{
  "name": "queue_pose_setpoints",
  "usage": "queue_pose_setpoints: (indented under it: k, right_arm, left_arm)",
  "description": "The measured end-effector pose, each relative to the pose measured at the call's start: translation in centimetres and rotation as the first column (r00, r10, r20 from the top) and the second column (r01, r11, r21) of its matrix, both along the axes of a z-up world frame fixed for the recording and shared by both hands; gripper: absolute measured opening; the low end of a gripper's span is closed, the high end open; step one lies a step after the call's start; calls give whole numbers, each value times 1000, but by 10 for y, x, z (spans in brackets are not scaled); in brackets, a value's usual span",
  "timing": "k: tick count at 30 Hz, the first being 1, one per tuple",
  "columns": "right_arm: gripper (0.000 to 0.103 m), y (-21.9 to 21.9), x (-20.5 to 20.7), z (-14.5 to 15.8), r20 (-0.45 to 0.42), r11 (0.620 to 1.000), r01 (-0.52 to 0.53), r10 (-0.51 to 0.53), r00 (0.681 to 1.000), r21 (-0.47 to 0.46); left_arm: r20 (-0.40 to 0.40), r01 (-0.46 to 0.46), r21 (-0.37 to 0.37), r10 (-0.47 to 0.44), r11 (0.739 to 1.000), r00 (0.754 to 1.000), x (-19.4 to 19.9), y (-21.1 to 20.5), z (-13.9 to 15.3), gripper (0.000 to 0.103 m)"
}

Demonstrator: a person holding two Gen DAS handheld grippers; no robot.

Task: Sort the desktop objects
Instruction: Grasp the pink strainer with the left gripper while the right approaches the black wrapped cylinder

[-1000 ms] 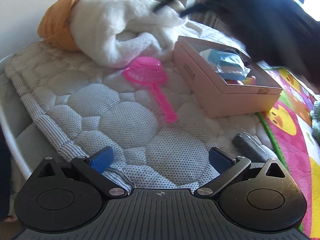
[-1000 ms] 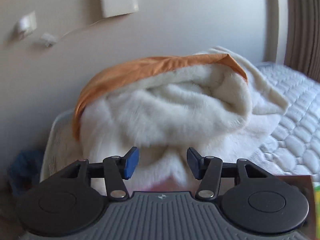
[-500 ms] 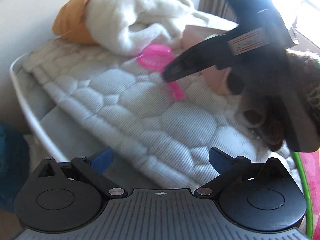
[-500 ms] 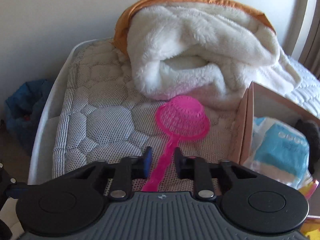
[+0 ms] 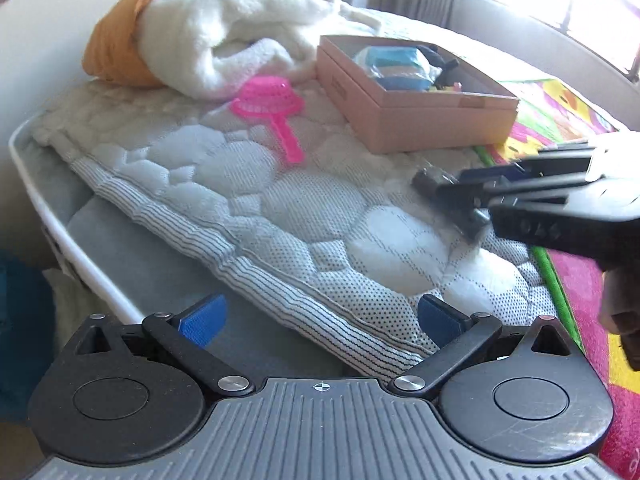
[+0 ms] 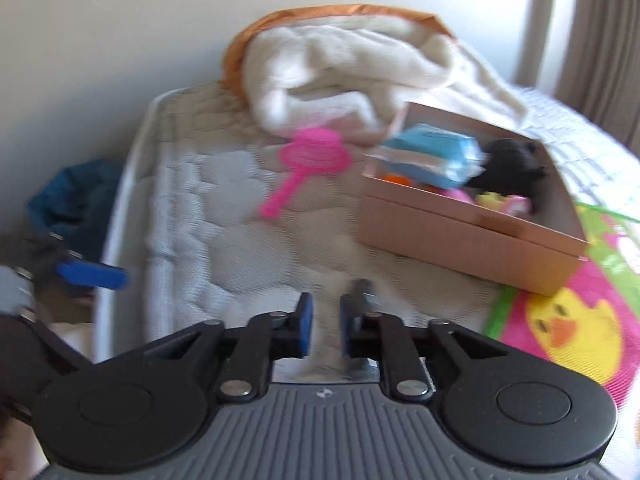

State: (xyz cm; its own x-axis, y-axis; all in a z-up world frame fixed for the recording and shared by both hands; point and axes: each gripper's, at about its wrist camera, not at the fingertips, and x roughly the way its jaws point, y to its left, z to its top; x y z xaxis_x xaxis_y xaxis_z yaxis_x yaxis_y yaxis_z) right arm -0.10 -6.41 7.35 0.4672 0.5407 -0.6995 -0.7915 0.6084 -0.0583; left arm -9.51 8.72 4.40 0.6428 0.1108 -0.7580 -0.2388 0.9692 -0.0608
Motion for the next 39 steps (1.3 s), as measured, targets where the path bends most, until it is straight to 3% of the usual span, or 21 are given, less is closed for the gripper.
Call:
queue_pose_setpoints:
  k: [2, 6, 7, 8, 12, 15, 18, 19, 22, 24, 26, 32, 36, 39]
  right_arm:
    - [37, 0, 5, -9, 13, 1000, 9, -9, 1000, -3]
    - [41, 5, 12, -27, 57, 1000, 27, -27, 998, -3]
    - [36, 5, 13, -30, 60, 1000, 30, -29, 998, -6]
    - [18, 2, 15, -31, 49, 1000, 31, -31, 998, 1]
    - [18, -35, 27, -16, -24, 994, 75, -74, 997, 75]
    - [18, -79, 34, -5, -6, 982, 142, -142, 990, 120]
    - [19, -113, 44, -11, 17, 972, 209, -212, 977, 106]
    - [22, -122, 47, -17, 21, 967, 236, -239, 971, 100]
    - [63, -142, 54, -40, 13, 930, 350, -354, 935, 108]
    - [67, -149, 52, -47, 21, 917, 371, -378, 926, 149]
    - [84, -146, 51, -47, 40, 922, 361, -369, 928, 141]
    - [93, -150, 59, -50, -12, 924, 351, -353, 936, 151]
    - [94, -148, 57, -51, -7, 926, 348, -351, 936, 149]
    - [97, -147, 58, -51, -16, 926, 346, -348, 937, 152]
  left_arm:
    - [8, -22, 17, 22, 1000, 1000, -1, 0, 5, 103]
    - [9, -63, 15, 62, 998, 998, 10, 9, 14, 103]
    - [16, -64, 8, 64, 998, 998, 16, 12, 17, 103]
    - [25, -64, 2, 63, 998, 998, 22, 14, 19, 103]
    - [34, -54, -16, 54, 998, 998, 63, 21, 21, 103]
    - [1, -69, -3, 69, 998, 998, 106, 27, 14, 103]
    - [-16, -88, 34, 89, 996, 996, 146, 35, 10, 102]
    - [-15, -95, 52, 96, 994, 995, 157, 39, 9, 102]
    - [-2, -113, 104, 114, 988, 993, 183, 53, 7, 103]
    - [9, -113, 92, 113, 989, 994, 195, 62, 6, 103]
    - [9, -111, 80, 111, 991, 994, 204, 70, 5, 103]
    - [42, -104, 74, 101, 992, 994, 203, 82, 5, 102]
    - [30, -98, 119, 95, 988, 995, 194, 88, -2, 102]
    - [33, -82, 106, 79, 991, 996, 192, 94, -6, 101]
